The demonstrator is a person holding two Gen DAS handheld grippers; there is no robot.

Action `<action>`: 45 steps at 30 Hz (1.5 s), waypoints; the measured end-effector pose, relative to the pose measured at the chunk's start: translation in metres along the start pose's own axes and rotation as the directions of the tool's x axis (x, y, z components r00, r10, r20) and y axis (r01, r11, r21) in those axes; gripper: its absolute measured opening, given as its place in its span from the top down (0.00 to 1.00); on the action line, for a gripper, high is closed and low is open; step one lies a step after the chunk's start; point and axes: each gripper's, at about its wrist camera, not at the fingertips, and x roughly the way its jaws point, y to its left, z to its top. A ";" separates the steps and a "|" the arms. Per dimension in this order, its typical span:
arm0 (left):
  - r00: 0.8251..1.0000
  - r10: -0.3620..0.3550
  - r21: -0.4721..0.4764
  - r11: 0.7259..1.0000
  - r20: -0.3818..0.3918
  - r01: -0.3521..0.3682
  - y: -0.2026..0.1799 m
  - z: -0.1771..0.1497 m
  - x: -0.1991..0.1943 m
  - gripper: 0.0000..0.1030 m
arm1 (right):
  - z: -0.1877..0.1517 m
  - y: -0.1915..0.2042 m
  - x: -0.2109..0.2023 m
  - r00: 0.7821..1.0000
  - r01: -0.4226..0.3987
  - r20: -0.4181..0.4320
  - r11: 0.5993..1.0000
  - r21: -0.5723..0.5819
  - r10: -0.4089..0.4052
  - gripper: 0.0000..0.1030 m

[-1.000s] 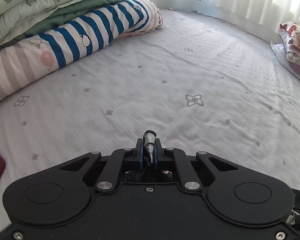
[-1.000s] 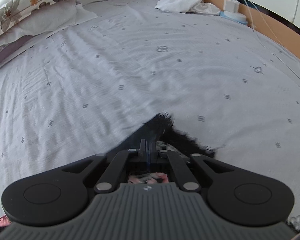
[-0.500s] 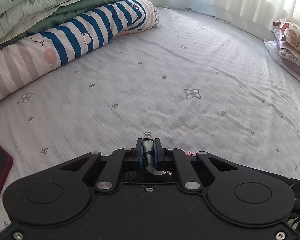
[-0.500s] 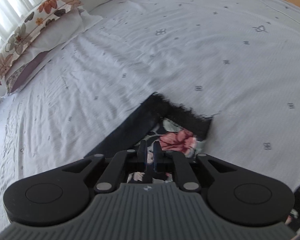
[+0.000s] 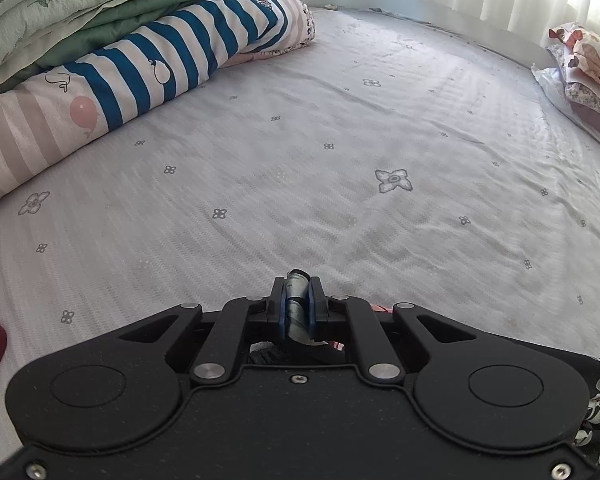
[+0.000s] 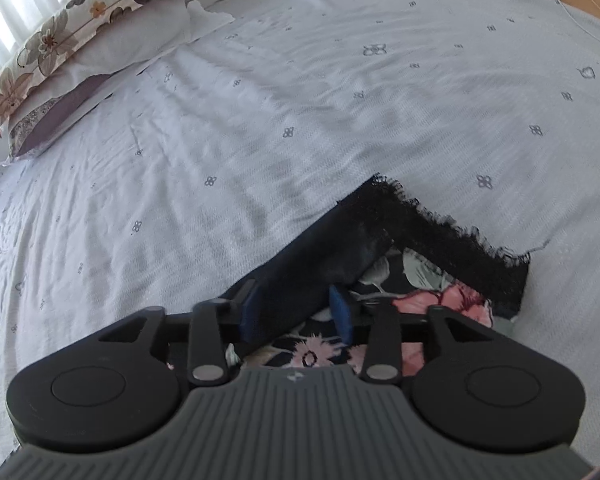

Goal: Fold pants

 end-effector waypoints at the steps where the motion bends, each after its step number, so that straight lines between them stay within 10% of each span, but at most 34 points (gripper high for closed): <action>1: 1.000 0.003 0.001 1.000 -0.001 -0.003 -0.001 0.000 0.002 0.90 | 0.001 0.002 0.001 1.000 0.013 0.011 1.000 -0.004 -0.013 0.34; 8: 1.000 0.017 0.011 1.000 0.001 -0.017 -0.004 -0.002 0.012 0.90 | 0.005 0.009 0.012 0.992 0.121 0.028 0.990 -0.075 -0.119 0.25; 15: 1.000 0.022 0.015 1.000 0.004 -0.022 -0.006 -0.004 0.016 0.90 | 0.009 0.011 0.010 0.990 0.142 0.037 0.986 -0.082 -0.139 0.98; 25: 1.000 0.001 -0.007 1.000 0.013 -0.001 0.002 0.001 0.008 0.90 | 0.022 0.000 -0.026 0.984 0.147 0.107 0.988 -0.054 -0.140 0.98; 28: 1.000 -0.003 -0.004 1.000 0.015 0.003 0.003 0.002 0.004 0.90 | 0.024 -0.012 -0.027 1.000 -0.005 -0.005 1.000 0.006 0.005 0.96; 33: 1.000 0.005 0.003 1.000 0.009 -0.005 0.000 0.001 0.006 0.90 | -0.007 0.009 -0.025 0.959 -0.226 -0.165 0.973 0.039 0.229 0.73; 36: 1.000 0.004 0.002 1.000 0.005 -0.004 0.000 0.001 0.008 0.90 | -0.024 0.035 -0.021 0.943 -0.260 -0.220 0.965 -0.013 0.251 0.50; 45: 0.999 -0.022 -0.029 0.999 -0.032 0.021 0.005 0.007 0.021 0.90 | -0.037 0.050 -0.010 0.964 -0.204 -0.170 0.979 0.026 0.206 0.41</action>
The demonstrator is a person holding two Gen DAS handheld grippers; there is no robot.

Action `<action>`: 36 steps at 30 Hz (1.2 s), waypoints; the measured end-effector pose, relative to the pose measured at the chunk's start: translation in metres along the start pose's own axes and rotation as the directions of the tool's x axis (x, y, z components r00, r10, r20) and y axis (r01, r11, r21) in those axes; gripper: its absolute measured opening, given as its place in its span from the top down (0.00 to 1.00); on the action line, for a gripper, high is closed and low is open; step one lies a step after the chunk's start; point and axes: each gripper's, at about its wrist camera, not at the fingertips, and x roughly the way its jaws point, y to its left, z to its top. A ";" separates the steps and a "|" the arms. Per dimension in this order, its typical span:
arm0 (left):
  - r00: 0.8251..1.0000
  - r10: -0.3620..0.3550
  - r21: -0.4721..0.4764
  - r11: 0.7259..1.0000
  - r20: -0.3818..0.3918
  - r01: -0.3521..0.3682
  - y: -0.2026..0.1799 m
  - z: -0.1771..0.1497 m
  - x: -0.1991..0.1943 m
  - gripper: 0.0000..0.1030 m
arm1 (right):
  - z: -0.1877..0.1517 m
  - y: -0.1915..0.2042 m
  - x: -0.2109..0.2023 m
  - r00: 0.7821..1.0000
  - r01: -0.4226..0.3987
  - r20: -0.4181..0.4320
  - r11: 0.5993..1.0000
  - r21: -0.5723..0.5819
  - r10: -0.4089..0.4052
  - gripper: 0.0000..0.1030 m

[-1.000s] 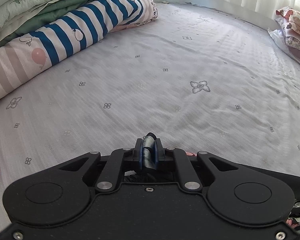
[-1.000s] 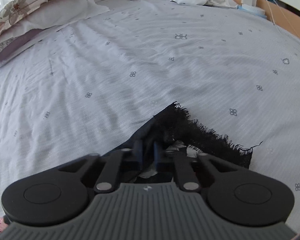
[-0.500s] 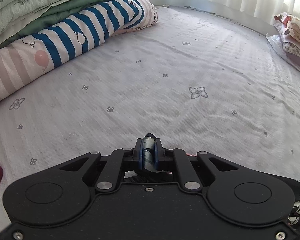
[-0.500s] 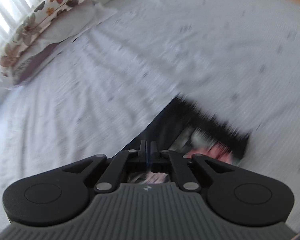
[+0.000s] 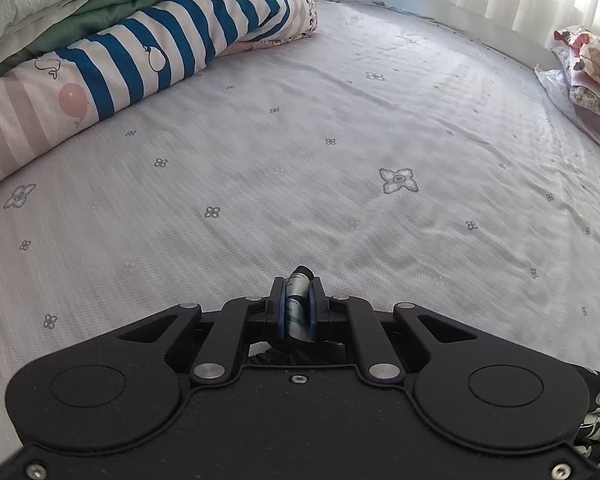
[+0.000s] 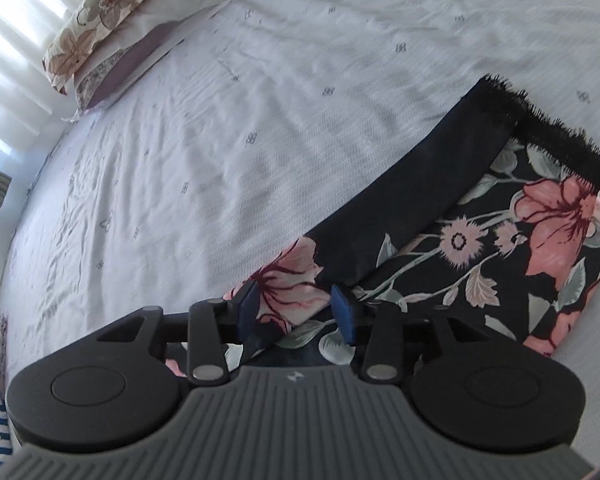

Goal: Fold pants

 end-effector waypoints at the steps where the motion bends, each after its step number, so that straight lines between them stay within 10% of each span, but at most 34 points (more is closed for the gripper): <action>1: 1.000 0.000 0.000 1.000 -0.002 0.000 0.000 -0.001 0.001 0.90 | 0.000 0.000 -0.002 1.000 0.028 0.004 1.000 0.004 -0.028 0.40; 4: 1.000 -0.004 0.000 1.000 0.000 0.004 -0.001 0.001 0.003 0.90 | -0.002 -0.006 -0.010 0.992 0.117 -0.045 0.991 0.059 -0.115 0.34; 13: 1.000 -0.006 -0.008 1.000 0.007 0.007 -0.001 0.001 0.002 0.90 | 0.008 -0.020 0.004 0.997 -0.046 0.070 0.988 0.149 0.035 0.24; 20: 1.000 -0.004 -0.005 1.000 0.016 0.004 -0.005 0.001 0.006 0.90 | 0.019 -0.027 0.011 0.988 -0.049 0.150 0.985 0.166 0.024 0.78; 28: 1.000 0.007 0.022 1.000 0.027 -0.008 -0.011 -0.002 0.012 0.89 | 0.028 -0.025 0.029 0.986 -0.001 0.163 0.986 0.168 -0.027 0.59; 30: 0.999 0.011 0.027 1.000 0.034 -0.012 -0.012 -0.002 0.011 0.89 | 0.027 -0.018 0.029 0.982 0.060 0.167 0.987 0.148 -0.085 0.98; 36: 0.999 0.003 0.024 1.000 0.045 -0.004 -0.012 -0.001 0.001 0.90 | 0.019 -0.009 0.007 0.963 0.141 0.217 0.984 0.109 -0.162 0.99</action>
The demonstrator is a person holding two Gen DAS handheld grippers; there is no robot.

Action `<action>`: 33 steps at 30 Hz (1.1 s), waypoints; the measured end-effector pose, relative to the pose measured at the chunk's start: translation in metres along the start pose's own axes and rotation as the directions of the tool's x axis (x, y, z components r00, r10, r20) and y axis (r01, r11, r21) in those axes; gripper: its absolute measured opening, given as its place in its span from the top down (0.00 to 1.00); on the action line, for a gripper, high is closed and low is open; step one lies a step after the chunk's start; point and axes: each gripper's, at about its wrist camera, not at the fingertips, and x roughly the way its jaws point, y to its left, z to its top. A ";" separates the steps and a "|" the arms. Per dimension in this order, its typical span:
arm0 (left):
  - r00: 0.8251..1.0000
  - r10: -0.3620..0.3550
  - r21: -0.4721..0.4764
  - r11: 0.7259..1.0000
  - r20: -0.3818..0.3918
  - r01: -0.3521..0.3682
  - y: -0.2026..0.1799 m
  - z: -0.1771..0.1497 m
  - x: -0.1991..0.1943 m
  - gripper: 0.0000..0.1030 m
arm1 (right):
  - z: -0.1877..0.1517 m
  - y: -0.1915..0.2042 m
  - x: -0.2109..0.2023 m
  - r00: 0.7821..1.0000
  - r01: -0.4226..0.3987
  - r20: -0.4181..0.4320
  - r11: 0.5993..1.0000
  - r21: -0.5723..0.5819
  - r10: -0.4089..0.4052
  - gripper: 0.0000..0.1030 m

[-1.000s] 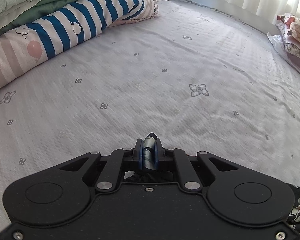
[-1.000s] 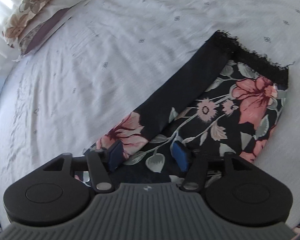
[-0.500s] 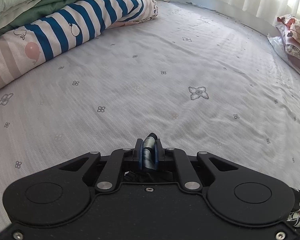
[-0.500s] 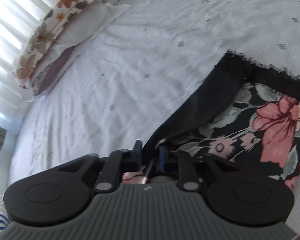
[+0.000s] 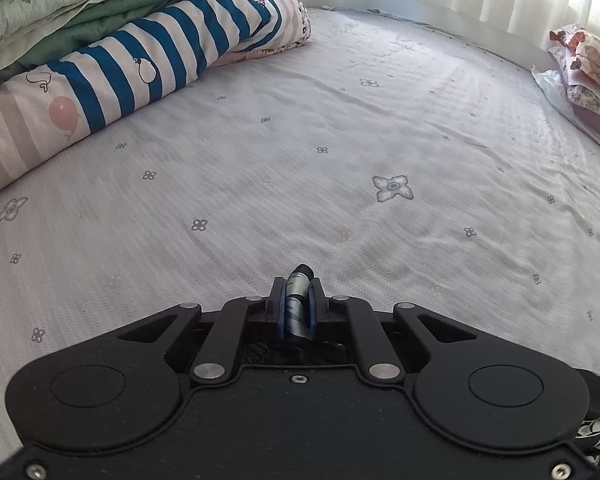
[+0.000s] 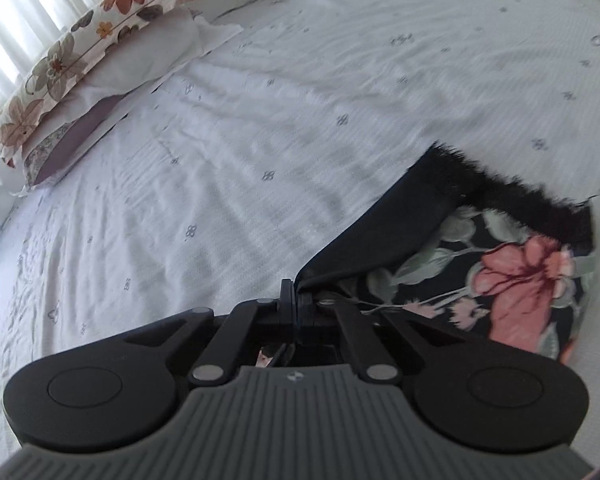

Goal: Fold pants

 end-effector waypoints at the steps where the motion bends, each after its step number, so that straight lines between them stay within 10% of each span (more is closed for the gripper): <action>1: 1.000 -0.002 0.006 1.000 0.005 0.002 0.000 0.000 -0.004 0.90 | 0.000 -0.002 -0.006 1.000 0.009 0.007 1.000 -0.004 -0.009 0.99; 8: 0.999 -0.030 -0.001 1.000 0.031 0.030 0.011 0.005 -0.037 0.90 | 0.010 -0.028 -0.060 0.994 0.101 0.038 0.991 -0.082 -0.099 0.99; 21: 0.997 -0.055 -0.003 0.998 0.046 0.055 0.027 0.002 -0.080 0.90 | 0.017 -0.105 -0.118 0.997 -0.077 0.008 0.991 0.111 0.077 0.98; 26: 0.997 -0.072 0.002 0.997 0.021 0.072 0.021 -0.002 -0.077 0.90 | -0.009 -0.092 -0.103 0.928 -0.323 -0.132 0.929 0.179 0.348 0.82; 33: 0.992 -0.126 -0.037 0.991 -0.003 0.125 0.029 0.002 -0.073 0.91 | -0.074 0.004 -0.076 0.820 -0.452 -0.336 0.885 0.117 0.463 0.55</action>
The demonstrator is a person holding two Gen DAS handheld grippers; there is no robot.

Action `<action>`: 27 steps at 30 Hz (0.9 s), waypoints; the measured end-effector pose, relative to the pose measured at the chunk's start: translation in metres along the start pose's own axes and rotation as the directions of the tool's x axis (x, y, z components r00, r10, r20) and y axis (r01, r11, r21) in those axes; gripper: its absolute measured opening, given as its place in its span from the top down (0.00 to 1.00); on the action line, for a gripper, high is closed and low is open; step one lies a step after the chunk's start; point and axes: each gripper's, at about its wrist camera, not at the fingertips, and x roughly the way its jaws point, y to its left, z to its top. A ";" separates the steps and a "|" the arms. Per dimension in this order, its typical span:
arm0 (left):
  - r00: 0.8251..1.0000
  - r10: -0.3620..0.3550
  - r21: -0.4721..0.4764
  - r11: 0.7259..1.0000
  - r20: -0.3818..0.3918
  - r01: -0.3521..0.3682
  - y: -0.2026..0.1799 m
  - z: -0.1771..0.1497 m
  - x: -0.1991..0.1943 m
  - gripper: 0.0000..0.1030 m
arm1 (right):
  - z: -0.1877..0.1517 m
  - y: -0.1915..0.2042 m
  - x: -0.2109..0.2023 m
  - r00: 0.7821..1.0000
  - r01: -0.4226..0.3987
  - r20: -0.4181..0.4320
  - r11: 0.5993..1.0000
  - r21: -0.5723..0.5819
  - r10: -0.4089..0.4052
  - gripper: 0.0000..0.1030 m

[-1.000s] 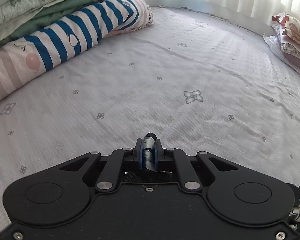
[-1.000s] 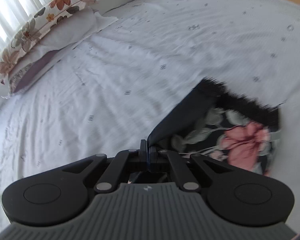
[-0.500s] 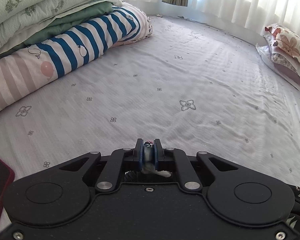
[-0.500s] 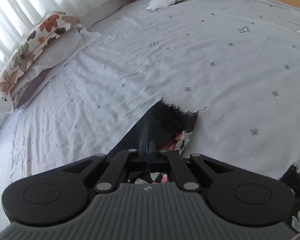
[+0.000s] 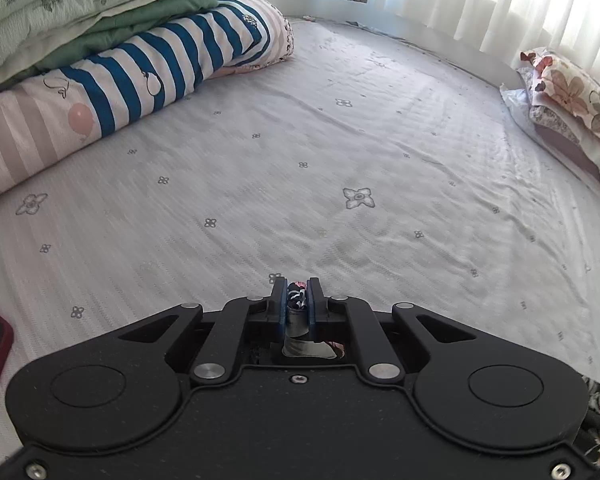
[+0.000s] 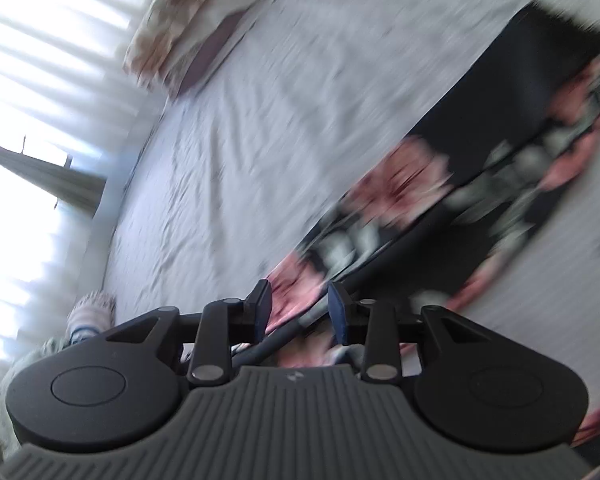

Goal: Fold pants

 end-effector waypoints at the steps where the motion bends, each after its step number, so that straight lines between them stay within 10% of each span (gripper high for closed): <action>1: 1.000 -0.011 -0.007 1.000 -0.001 0.011 0.003 0.002 -0.001 0.91 | -0.007 0.010 0.014 1.000 -0.005 -0.026 1.000 -0.012 0.005 0.54; 23: 0.964 -0.262 -0.191 0.945 0.037 0.264 0.043 0.029 -0.007 0.92 | -0.042 0.050 0.096 0.984 -0.049 -0.169 0.998 0.045 0.056 0.35; 27: 0.978 -0.204 -0.158 0.965 0.047 0.209 0.043 0.033 -0.002 0.89 | -0.051 0.069 0.105 0.983 -0.029 -0.181 0.999 -0.019 0.025 0.35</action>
